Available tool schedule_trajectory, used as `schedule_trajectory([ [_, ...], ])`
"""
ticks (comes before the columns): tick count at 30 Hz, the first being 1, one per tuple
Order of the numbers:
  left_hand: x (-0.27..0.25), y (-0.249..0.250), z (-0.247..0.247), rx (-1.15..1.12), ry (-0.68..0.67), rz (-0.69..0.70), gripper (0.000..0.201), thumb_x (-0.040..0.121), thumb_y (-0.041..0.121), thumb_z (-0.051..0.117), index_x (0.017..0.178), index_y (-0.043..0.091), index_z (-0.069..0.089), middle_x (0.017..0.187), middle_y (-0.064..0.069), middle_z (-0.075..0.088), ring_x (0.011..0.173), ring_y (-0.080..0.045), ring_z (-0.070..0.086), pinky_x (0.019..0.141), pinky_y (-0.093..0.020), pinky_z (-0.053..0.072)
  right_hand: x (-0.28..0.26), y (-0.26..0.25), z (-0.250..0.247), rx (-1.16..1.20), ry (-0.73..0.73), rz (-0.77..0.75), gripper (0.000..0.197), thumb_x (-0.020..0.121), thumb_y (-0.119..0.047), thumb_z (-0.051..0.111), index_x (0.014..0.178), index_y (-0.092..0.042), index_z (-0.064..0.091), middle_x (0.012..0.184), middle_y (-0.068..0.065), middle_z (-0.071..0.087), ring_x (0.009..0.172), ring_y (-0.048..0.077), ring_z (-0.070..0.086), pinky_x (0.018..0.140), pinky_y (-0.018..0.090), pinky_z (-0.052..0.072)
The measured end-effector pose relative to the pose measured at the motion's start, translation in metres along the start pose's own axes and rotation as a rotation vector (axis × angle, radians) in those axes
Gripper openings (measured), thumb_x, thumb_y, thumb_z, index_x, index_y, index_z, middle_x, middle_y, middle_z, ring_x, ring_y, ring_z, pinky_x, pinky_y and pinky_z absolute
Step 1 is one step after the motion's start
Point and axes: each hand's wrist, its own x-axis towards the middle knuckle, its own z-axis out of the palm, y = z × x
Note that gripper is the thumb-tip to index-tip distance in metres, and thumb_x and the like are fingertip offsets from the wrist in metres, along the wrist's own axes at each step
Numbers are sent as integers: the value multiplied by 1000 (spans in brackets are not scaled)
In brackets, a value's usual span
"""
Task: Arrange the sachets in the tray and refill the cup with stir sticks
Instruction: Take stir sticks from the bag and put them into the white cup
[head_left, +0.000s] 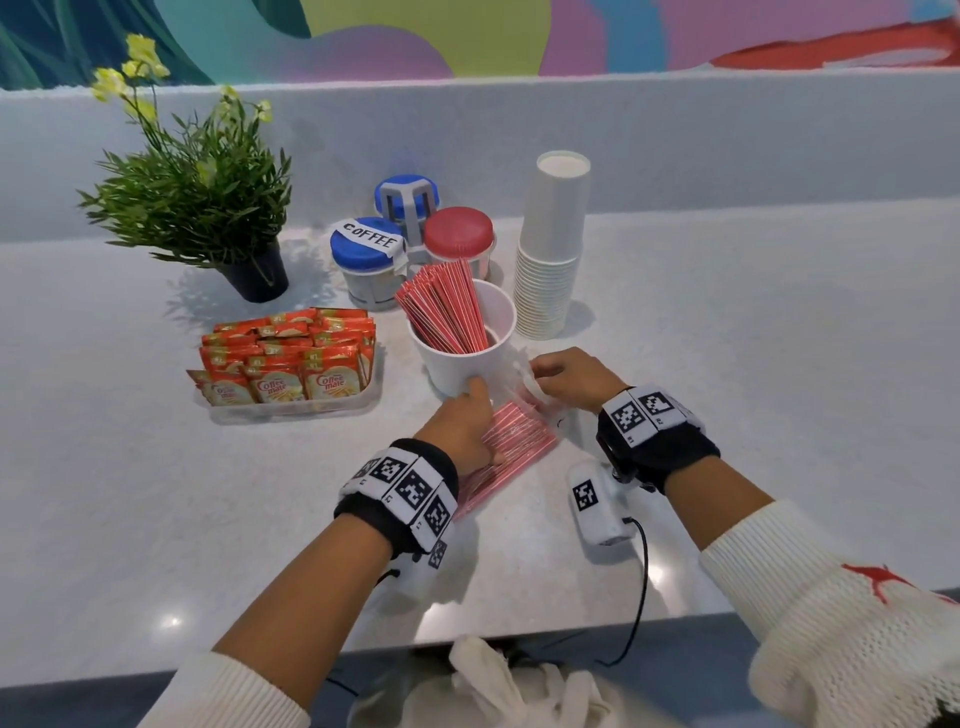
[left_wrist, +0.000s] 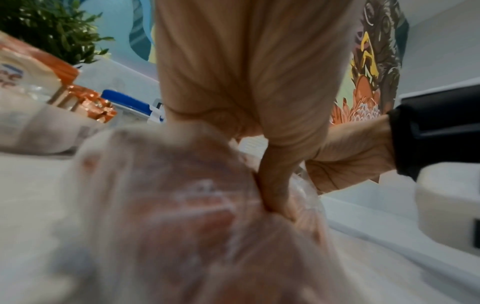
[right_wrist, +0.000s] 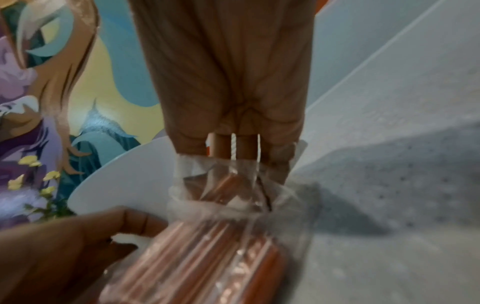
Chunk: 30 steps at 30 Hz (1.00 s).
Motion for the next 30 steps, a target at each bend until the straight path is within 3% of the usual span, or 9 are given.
schedule_trajectory([
  [2, 0, -3, 2, -10, 18, 42, 59, 83, 14, 67, 127, 5, 28, 124, -15, 52, 113, -29, 54, 92, -33, 45, -1, -1, 1, 122, -44, 17, 15, 82, -1, 56, 88, 2, 69, 88, 10, 64, 83, 18, 56, 86, 40, 50],
  [6, 1, -9, 4, -9, 60, 97, 41, 88, 12, 60, 123, 6, 40, 126, -13, 49, 116, -27, 49, 98, -33, 42, -10, -8, 0, 299, -59, -12, 34, 71, 17, 57, 56, -12, 68, 77, 9, 65, 75, 18, 58, 71, 27, 46],
  [11, 1, -13, 6, 12, 89, 97, 35, 93, 22, 52, 124, 6, 43, 122, -14, 47, 113, -29, 47, 98, -38, 41, -9, -3, -12, 452, 35, 30, 13, 75, 20, 51, 75, 14, 63, 79, 22, 59, 66, 24, 51, 59, 26, 42],
  [14, 3, -14, 7, -12, 95, 108, 32, 96, 24, 47, 121, 4, 44, 119, -16, 50, 109, -29, 49, 95, -38, 43, -8, -2, -15, 448, -12, 36, 12, 82, 11, 54, 76, 6, 62, 78, 15, 58, 65, 20, 51, 57, 21, 43],
  [17, 5, -13, 10, -19, 105, 98, 29, 96, 25, 45, 114, 3, 47, 116, -16, 53, 104, -29, 52, 91, -39, 45, -7, -1, -7, 311, -125, 62, 17, 89, -1, 52, 94, 11, 62, 88, 16, 60, 78, 25, 54, 70, 30, 47],
  [22, 4, -11, 12, 21, 130, 100, 30, 96, 29, 45, 114, 5, 45, 115, -13, 52, 104, -28, 52, 90, -39, 46, -14, -2, -3, 441, -135, 92, 22, 81, 14, 50, 69, 1, 63, 78, 14, 60, 81, 29, 52, 68, 29, 46],
  [25, 3, -12, 11, 10, 135, 103, 28, 96, 31, 45, 111, 7, 43, 113, -12, 53, 102, -28, 53, 89, -42, 47, -13, -2, -13, 469, -84, 80, 10, 79, 15, 53, 79, 14, 63, 78, 18, 62, 77, 29, 54, 61, 25, 48],
  [28, 2, -14, 9, -23, 114, 87, 24, 96, 30, 45, 108, 9, 44, 111, -12, 55, 100, -28, 55, 89, -44, 48, -16, -4, -30, 545, -35, 59, 16, 77, 16, 58, 67, 4, 62, 52, 4, 64, 53, 15, 61, 50, 16, 51],
  [30, 3, -15, 6, -73, 86, 74, 21, 96, 29, 44, 107, 10, 45, 110, -11, 58, 100, -28, 56, 90, -45, 48, -17, -4, -36, 657, -22, 31, 16, 77, 14, 61, 72, 0, 61, 50, 0, 65, 50, 8, 64, 52, 15, 54],
])
